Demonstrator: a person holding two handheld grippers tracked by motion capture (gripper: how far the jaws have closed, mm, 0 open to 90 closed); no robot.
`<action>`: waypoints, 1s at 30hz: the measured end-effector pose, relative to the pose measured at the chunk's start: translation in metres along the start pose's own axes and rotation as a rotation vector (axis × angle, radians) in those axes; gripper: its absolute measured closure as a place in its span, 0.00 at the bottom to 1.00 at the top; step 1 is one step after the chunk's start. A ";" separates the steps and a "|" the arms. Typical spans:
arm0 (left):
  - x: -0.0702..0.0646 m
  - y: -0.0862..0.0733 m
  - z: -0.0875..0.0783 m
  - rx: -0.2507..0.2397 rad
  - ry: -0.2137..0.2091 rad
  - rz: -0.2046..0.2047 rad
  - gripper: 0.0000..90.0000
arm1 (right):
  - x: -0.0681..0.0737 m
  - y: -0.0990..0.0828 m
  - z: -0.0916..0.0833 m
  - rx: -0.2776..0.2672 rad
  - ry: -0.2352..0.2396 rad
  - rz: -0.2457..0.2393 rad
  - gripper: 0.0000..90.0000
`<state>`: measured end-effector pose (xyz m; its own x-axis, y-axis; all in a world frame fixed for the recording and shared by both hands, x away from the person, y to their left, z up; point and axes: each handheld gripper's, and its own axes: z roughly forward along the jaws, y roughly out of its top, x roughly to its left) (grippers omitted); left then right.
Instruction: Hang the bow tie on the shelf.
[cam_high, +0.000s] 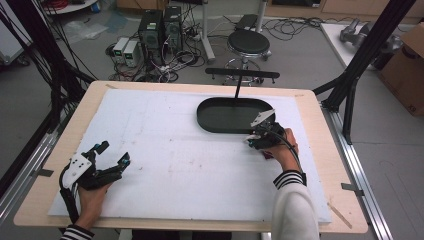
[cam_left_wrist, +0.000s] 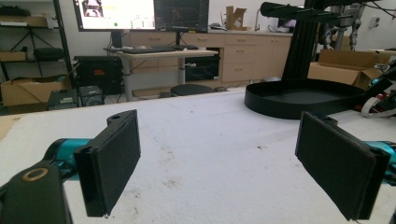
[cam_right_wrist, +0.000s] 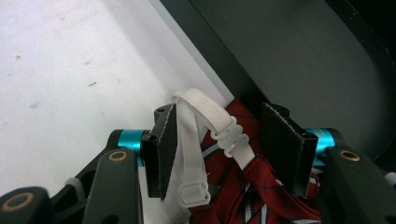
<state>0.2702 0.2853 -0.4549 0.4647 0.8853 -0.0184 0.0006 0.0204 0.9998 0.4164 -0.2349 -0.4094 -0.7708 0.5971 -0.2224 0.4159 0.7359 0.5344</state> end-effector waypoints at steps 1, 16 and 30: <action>0.000 0.000 0.000 -0.001 0.000 -0.001 0.16 | 0.000 0.000 0.001 0.004 -0.001 -0.002 0.52; 0.000 0.000 0.000 -0.001 0.001 -0.005 0.16 | 0.001 0.003 0.006 0.065 -0.095 -0.027 0.75; 0.000 0.000 0.000 -0.001 0.001 -0.003 0.16 | -0.006 -0.001 0.000 0.043 -0.062 0.056 0.87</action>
<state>0.2700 0.2854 -0.4549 0.4634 0.8859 -0.0213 0.0010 0.0235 0.9997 0.4207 -0.2390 -0.4082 -0.7148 0.6555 -0.2438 0.4788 0.7127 0.5126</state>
